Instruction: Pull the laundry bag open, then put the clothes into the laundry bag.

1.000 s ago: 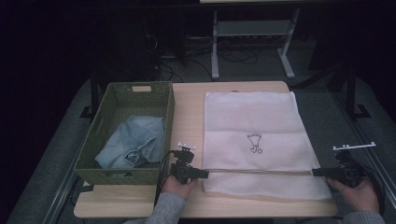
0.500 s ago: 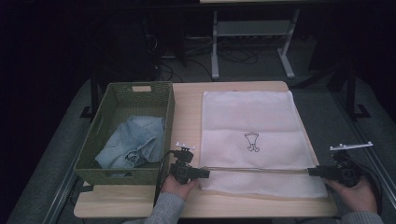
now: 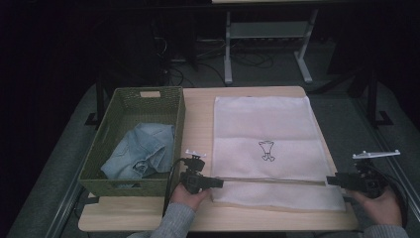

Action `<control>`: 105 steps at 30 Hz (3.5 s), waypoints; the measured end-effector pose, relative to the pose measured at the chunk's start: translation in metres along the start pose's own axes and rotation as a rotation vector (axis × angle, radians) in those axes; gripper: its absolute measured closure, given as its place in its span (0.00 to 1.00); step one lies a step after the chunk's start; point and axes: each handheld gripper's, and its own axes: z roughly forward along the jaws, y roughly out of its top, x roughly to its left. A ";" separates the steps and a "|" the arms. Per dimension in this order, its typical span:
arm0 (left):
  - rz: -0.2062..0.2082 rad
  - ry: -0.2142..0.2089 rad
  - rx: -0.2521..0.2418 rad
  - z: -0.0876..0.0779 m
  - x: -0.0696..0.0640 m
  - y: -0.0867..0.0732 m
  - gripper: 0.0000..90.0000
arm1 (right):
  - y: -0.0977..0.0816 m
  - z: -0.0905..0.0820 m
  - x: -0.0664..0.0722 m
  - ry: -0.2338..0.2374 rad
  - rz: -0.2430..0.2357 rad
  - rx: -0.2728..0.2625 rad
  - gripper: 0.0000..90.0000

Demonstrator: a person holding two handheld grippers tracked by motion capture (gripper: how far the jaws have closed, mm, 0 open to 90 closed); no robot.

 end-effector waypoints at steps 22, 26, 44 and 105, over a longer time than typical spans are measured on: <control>0.036 -0.052 -0.044 -0.005 -0.006 0.009 0.68 | 0.011 0.002 0.032 0.073 -0.164 -0.031 0.50; 0.041 -0.063 -0.046 -0.005 -0.006 0.011 0.65 | 0.014 0.004 0.040 0.088 -0.202 -0.031 0.48; 0.063 -0.109 -0.069 -0.018 -0.006 0.019 0.57 | 0.032 0.030 0.081 0.167 -0.440 0.002 0.44; -0.138 0.006 -0.256 -0.212 0.135 0.026 0.36 | 0.046 0.061 0.104 0.238 -0.498 0.006 0.39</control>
